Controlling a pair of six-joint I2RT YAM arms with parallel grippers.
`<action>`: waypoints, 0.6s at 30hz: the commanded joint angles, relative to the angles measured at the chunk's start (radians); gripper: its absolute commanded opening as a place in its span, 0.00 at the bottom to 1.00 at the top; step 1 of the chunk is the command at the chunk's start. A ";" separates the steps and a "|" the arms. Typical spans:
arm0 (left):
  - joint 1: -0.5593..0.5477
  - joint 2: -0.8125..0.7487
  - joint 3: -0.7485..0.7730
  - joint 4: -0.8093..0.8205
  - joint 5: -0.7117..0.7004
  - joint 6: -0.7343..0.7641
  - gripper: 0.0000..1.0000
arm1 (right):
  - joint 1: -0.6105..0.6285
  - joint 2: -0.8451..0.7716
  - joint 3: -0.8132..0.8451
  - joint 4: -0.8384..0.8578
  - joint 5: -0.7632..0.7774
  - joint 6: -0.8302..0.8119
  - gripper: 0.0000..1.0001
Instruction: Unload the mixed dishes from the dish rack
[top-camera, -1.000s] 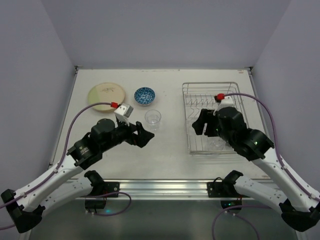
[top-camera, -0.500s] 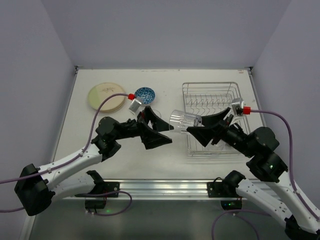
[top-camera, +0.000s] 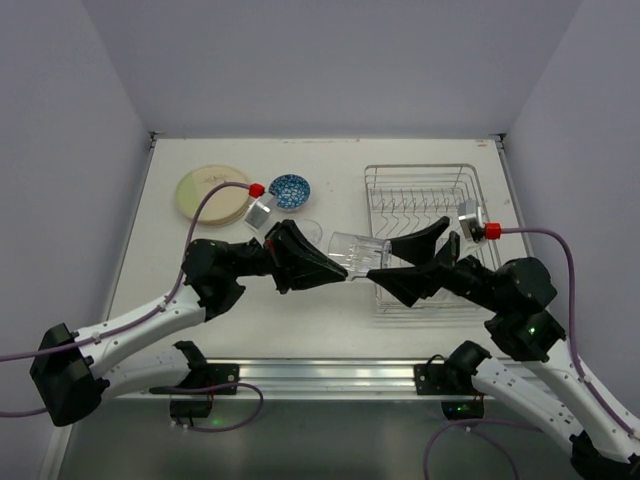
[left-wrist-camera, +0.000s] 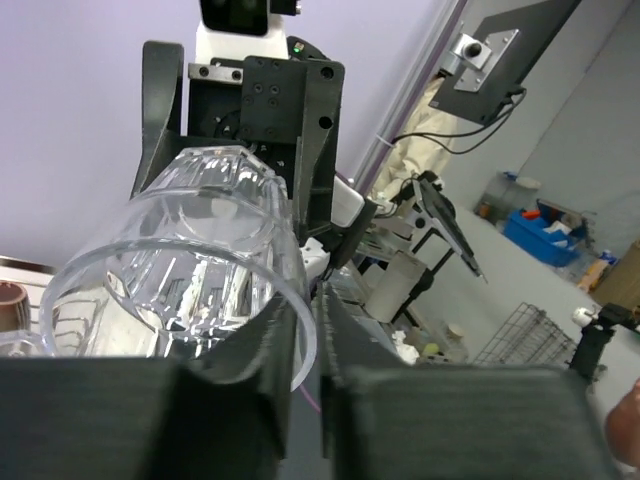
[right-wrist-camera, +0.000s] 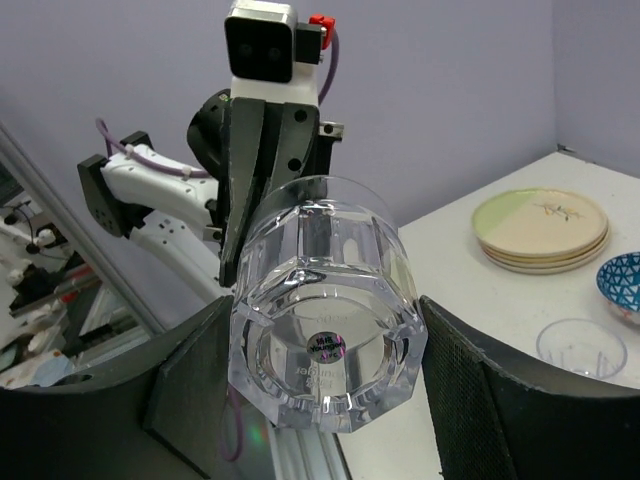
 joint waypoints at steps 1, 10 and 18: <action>-0.009 -0.013 0.044 0.022 0.021 0.009 0.03 | -0.005 0.007 -0.015 0.111 -0.031 -0.012 0.28; -0.009 -0.108 0.181 -0.641 -0.235 0.376 0.00 | -0.005 0.006 0.028 -0.120 0.317 -0.061 0.99; 0.006 -0.023 0.478 -1.468 -0.937 0.553 0.00 | -0.004 0.053 0.065 -0.399 0.695 -0.045 0.99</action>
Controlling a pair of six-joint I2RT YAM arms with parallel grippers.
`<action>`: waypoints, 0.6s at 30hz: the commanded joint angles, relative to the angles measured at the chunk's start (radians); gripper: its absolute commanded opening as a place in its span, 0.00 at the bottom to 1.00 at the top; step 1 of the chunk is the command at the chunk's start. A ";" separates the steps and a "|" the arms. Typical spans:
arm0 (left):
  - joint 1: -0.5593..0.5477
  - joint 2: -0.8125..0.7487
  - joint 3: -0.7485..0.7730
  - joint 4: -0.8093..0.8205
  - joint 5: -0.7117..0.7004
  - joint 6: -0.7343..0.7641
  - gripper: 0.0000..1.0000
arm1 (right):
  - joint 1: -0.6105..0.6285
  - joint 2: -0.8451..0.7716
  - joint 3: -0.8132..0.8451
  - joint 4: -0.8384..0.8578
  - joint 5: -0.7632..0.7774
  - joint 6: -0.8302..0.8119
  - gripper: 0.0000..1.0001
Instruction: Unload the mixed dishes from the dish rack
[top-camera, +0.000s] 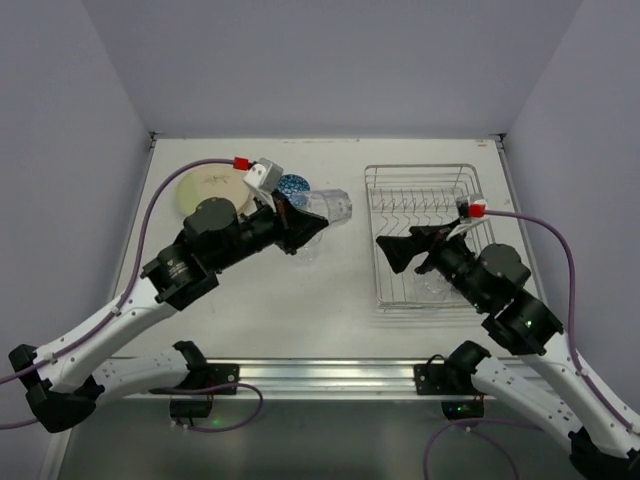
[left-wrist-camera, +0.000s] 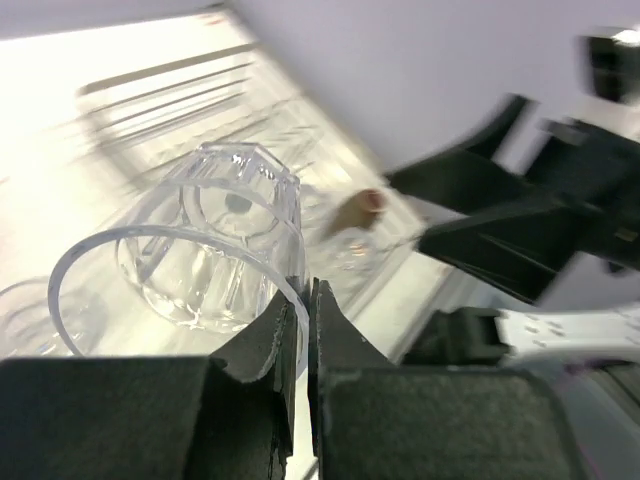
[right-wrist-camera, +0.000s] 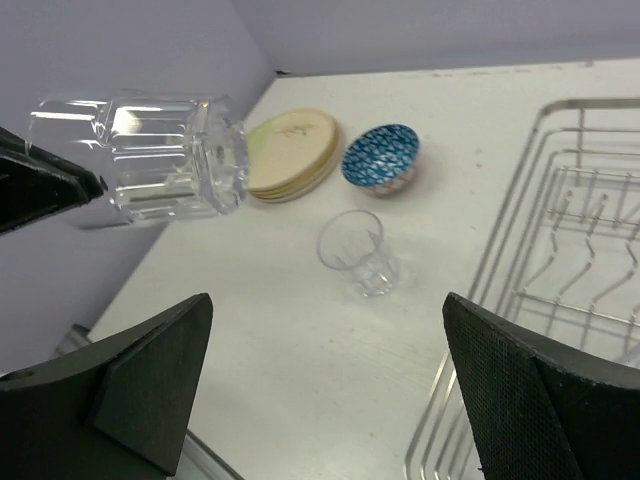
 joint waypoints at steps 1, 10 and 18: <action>0.025 0.094 0.139 -0.447 -0.363 0.123 0.00 | 0.004 0.013 0.043 -0.108 0.173 -0.015 0.99; 0.215 0.336 0.267 -0.771 -0.477 0.165 0.00 | 0.002 0.056 0.076 -0.217 0.184 -0.028 0.99; 0.323 0.553 0.290 -0.739 -0.313 0.245 0.00 | 0.004 0.070 0.090 -0.265 0.195 -0.040 0.99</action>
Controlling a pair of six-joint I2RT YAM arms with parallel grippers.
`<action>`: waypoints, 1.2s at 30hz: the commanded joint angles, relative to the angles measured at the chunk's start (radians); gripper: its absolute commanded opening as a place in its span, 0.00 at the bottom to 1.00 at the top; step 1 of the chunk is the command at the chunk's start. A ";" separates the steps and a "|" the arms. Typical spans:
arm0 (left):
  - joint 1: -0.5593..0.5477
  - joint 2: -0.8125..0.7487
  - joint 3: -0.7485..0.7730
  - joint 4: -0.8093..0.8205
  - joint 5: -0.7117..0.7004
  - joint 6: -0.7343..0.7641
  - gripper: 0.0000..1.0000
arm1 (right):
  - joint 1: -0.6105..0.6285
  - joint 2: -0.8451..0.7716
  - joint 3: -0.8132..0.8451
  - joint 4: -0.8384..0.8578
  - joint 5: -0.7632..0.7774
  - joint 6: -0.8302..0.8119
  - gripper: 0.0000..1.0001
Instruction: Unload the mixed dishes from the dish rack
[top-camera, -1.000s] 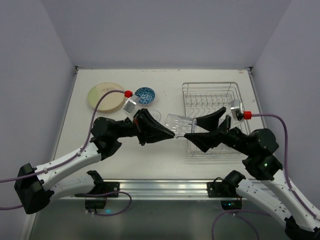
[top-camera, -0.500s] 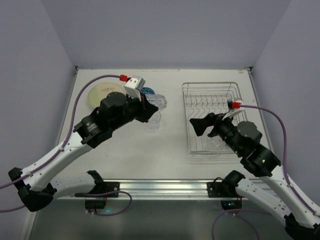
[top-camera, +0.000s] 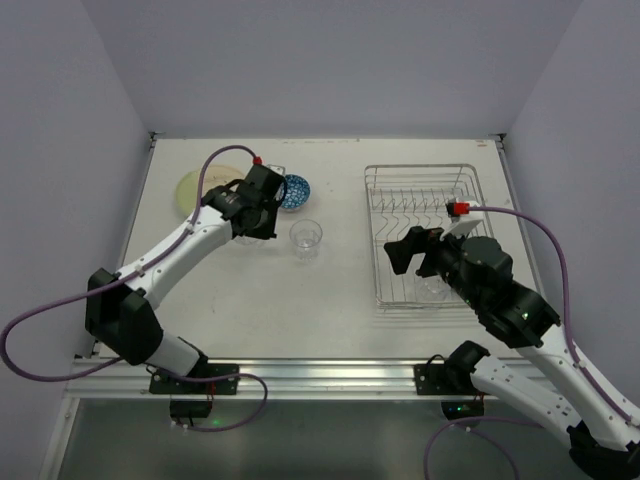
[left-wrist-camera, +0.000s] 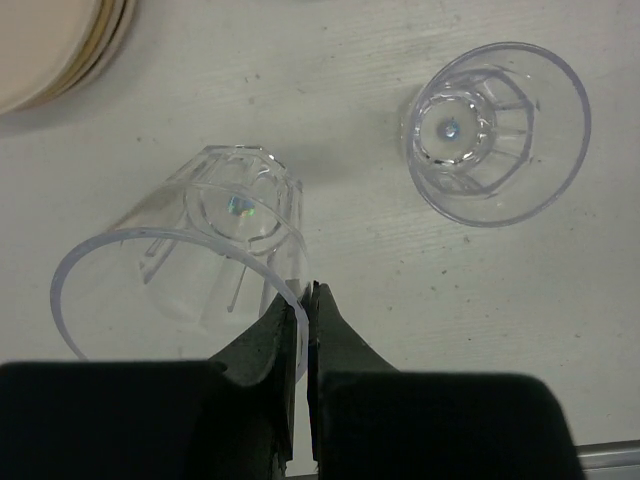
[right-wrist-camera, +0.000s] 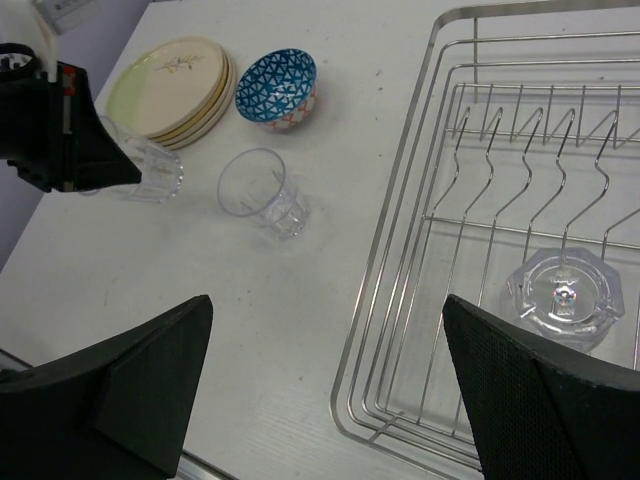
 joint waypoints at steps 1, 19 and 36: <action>0.034 0.127 0.071 -0.003 0.090 0.072 0.00 | 0.002 0.007 0.047 -0.019 0.025 -0.021 0.99; 0.042 0.405 0.229 -0.063 0.095 0.124 0.00 | 0.002 -0.013 0.018 -0.051 0.015 -0.021 0.99; 0.040 0.301 0.276 -0.052 0.084 0.096 0.37 | 0.000 0.045 0.039 -0.103 0.056 0.003 0.99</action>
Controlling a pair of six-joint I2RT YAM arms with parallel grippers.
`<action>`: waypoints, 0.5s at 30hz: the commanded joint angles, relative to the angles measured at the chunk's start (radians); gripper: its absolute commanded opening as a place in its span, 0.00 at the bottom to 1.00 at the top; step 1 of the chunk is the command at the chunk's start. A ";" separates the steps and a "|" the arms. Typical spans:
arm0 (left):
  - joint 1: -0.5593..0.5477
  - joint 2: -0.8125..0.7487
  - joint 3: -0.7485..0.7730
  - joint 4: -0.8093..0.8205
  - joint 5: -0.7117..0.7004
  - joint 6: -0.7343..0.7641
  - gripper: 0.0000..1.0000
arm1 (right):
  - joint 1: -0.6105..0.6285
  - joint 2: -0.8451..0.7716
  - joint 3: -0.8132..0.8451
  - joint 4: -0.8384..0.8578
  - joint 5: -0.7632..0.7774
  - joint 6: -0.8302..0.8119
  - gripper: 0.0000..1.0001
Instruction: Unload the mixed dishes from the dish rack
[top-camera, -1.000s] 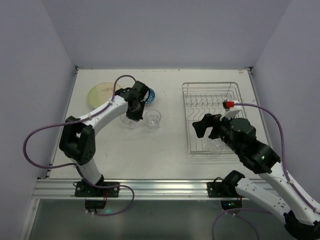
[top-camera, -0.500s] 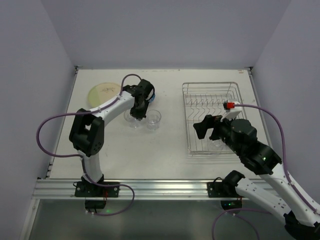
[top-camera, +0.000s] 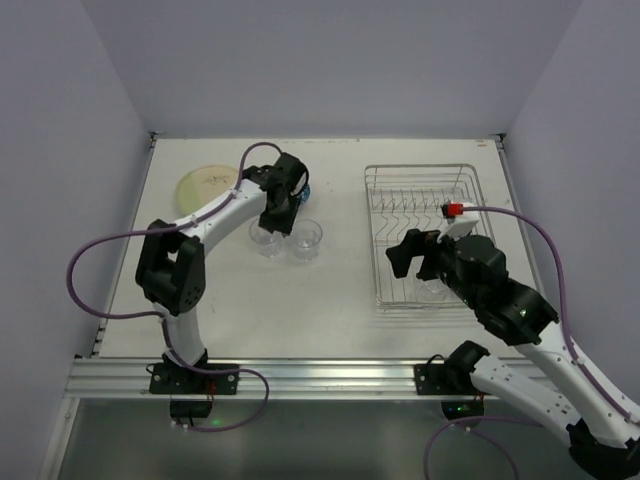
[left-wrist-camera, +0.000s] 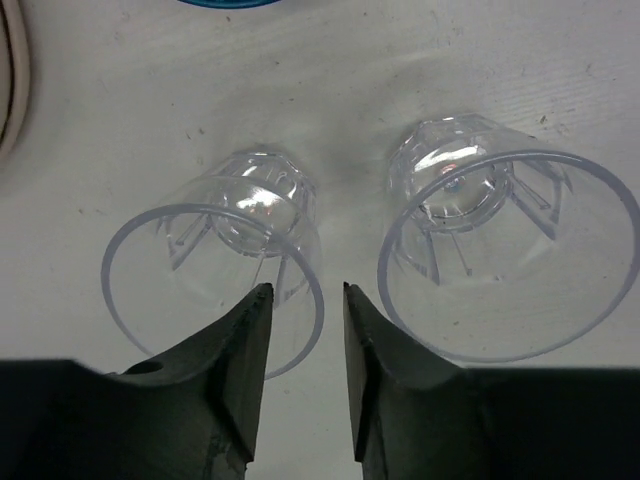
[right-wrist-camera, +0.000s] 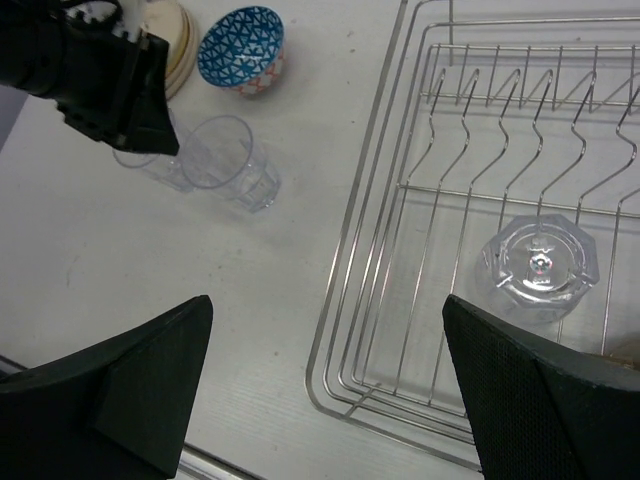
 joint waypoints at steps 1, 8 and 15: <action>0.005 -0.136 0.047 -0.003 -0.023 -0.008 0.40 | -0.008 0.050 0.039 -0.053 0.064 0.019 0.99; 0.007 -0.432 -0.029 0.008 -0.104 -0.031 1.00 | -0.257 0.183 0.074 -0.146 -0.027 0.005 0.99; 0.007 -0.803 -0.302 0.205 -0.178 -0.003 1.00 | -0.342 0.367 0.123 -0.179 -0.009 -0.098 0.99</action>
